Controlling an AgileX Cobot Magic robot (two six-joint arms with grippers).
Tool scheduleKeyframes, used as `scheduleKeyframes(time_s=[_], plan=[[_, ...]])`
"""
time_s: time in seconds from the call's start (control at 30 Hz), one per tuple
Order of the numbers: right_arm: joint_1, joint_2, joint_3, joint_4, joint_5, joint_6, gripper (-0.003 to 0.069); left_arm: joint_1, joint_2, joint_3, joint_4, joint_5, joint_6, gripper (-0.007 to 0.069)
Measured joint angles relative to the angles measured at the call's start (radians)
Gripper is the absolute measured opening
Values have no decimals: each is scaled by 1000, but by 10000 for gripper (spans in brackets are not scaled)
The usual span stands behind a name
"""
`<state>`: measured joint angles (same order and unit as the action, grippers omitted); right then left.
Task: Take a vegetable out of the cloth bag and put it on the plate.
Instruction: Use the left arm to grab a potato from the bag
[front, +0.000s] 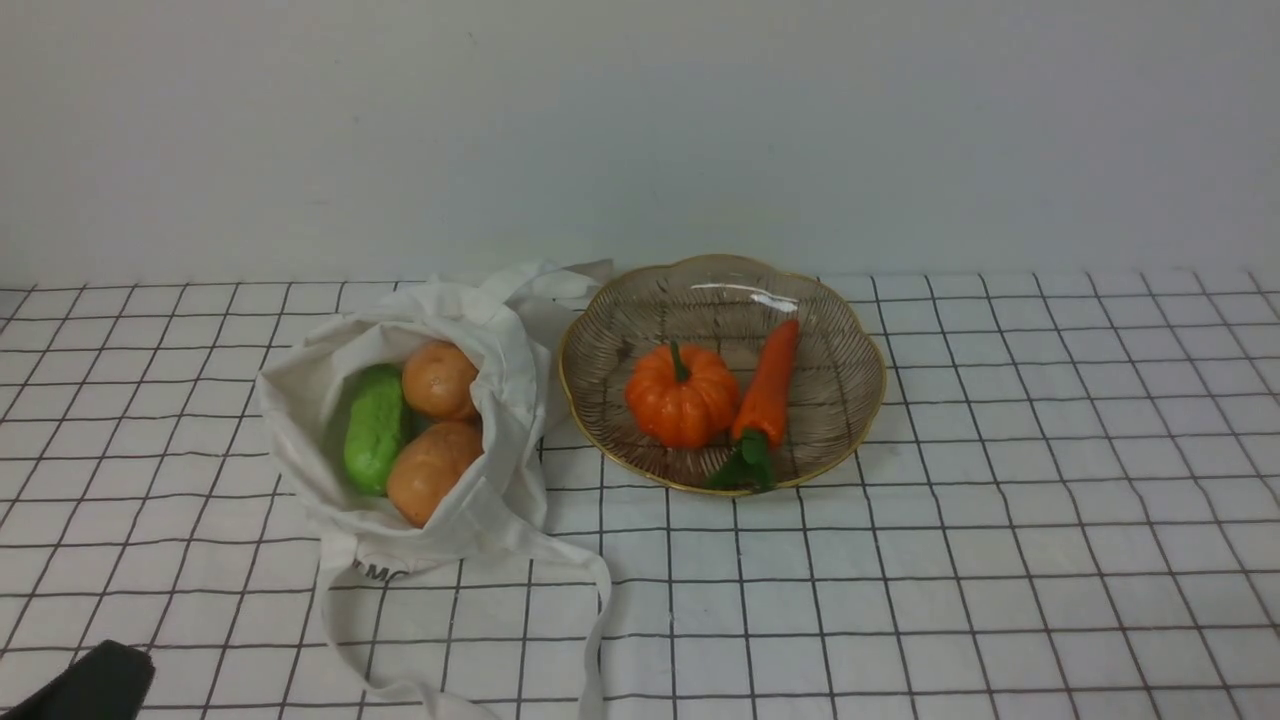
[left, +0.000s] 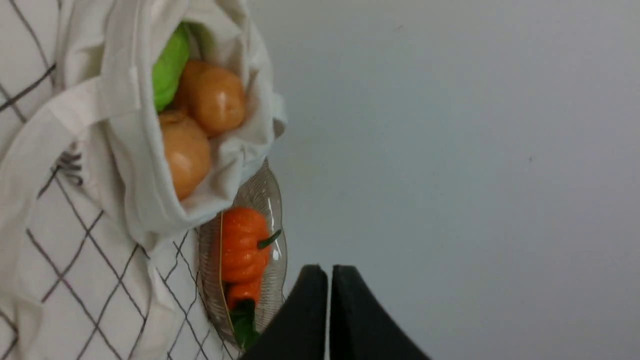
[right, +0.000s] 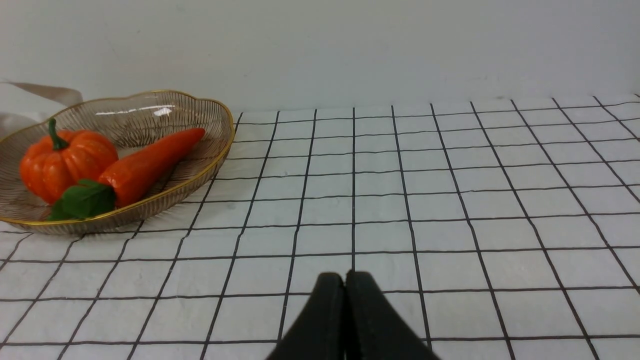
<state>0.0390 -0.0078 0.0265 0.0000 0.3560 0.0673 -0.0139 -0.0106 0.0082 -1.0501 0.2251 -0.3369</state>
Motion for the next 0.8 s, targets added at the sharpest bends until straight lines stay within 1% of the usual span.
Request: scheduleKeyframes(time_s=[0.13, 0.17, 0.2, 0.23, 0.27, 0.3, 0.33, 0.37, 0.4, 0.43, 0.47, 0.5, 0.53, 0.57, 0.67, 0.8], plan=[[0, 0, 0, 0, 0, 0, -15, 0, 28, -150, 0, 54, 218, -8], [0, 0, 0, 0, 0, 0, -15, 0, 57, -193, 1, 76, 278, -8], [0, 0, 0, 0, 0, 0, -15, 0, 140, -265, 13, 129, 356, -8], [0, 0, 0, 0, 0, 0, -15, 0, 140, -275, 16, 139, 356, -8], [0, 0, 0, 0, 0, 0, -15, 0, 284, -366, 63, 235, 444, -8], [0, 0, 0, 0, 0, 0, -15, 0, 367, -416, 105, 297, 475, -8], [0, 0, 0, 0, 0, 0, -15, 0, 420, -455, 145, 349, 489, -8], [0, 0, 0, 0, 0, 0, -15, 0, 456, -465, 156, 363, 497, -8], [0, 0, 0, 0, 0, 0, -15, 0, 603, -545, 248, 468, 517, -8], [0, 0, 0, 0, 0, 0, -15, 0, 660, -587, 297, 517, 522, -8], [0, 0, 0, 0, 0, 0, -15, 0, 790, -660, 382, 592, 528, -8], [0, 0, 0, 0, 0, 0, -15, 0, 878, -711, 436, 624, 533, -8], [0, 0, 0, 0, 0, 0, -15, 0, 962, -751, 471, 648, 534, -8], [0, 0, 0, 0, 0, 0, -15, 0, 992, -770, 487, 656, 534, -7], [0, 0, 0, 0, 0, 0, -15, 0, 1197, -912, 558, 661, 532, 1], [0, 0, 0, 0, 0, 0, -15, -16, 1422, -1064, 598, 686, 505, 55]])
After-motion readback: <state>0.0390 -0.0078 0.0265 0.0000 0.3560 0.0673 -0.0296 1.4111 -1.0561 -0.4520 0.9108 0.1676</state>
